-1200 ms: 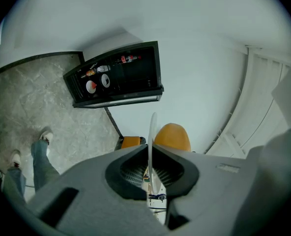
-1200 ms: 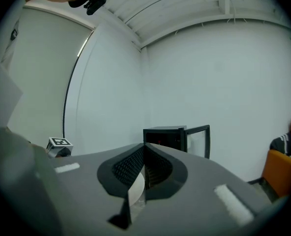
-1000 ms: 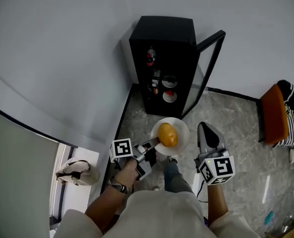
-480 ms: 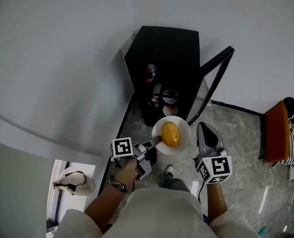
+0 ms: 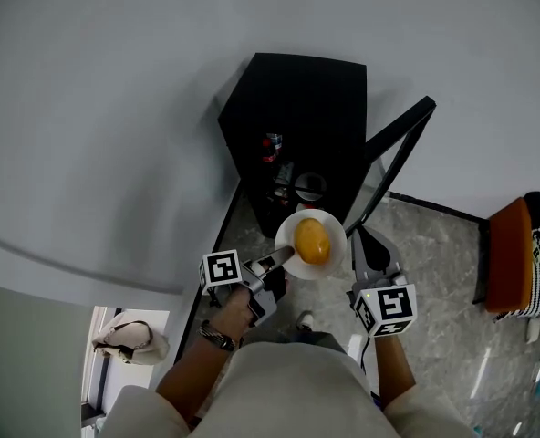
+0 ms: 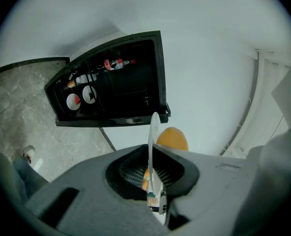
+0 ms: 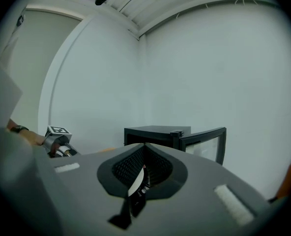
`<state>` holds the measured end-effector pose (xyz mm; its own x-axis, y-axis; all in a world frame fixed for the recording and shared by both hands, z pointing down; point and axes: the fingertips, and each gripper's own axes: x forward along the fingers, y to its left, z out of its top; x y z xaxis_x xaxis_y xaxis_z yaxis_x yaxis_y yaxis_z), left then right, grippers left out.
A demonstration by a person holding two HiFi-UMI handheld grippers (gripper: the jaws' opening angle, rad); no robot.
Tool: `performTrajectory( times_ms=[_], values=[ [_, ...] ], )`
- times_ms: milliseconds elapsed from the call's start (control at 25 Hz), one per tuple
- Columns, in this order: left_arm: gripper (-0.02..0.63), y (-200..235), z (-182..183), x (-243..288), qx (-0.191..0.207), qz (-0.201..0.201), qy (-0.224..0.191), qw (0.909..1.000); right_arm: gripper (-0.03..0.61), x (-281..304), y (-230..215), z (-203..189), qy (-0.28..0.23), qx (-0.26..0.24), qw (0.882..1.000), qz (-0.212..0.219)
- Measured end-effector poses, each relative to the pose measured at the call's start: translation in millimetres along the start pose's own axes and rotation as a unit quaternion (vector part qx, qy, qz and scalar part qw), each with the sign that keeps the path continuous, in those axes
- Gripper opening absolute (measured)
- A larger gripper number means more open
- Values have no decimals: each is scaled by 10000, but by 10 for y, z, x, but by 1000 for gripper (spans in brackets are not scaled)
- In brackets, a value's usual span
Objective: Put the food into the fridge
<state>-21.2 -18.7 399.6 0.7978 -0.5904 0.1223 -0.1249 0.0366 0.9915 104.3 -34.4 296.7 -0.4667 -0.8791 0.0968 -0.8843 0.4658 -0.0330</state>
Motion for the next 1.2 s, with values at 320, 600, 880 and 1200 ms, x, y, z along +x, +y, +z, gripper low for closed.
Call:
performTrajectory(
  times_ms=[320, 600, 880, 1200],
  values=[
    [18, 174, 349, 81, -51, 146, -172, 9997, 8, 284, 15, -165, 189, 11, 9997, 154],
    [18, 380, 759, 137, 37, 236, -137, 9996, 8, 643, 75, -452, 281, 194, 9992, 210],
    [18, 803, 1225, 246, 32, 248, -242, 9994, 6, 1079, 133, -836, 226, 290, 9990, 235],
    [18, 1232, 1503, 523, -44, 304, -398, 9987, 8, 1448, -49, -1239, 319, 361, 9988, -54]
  ],
)
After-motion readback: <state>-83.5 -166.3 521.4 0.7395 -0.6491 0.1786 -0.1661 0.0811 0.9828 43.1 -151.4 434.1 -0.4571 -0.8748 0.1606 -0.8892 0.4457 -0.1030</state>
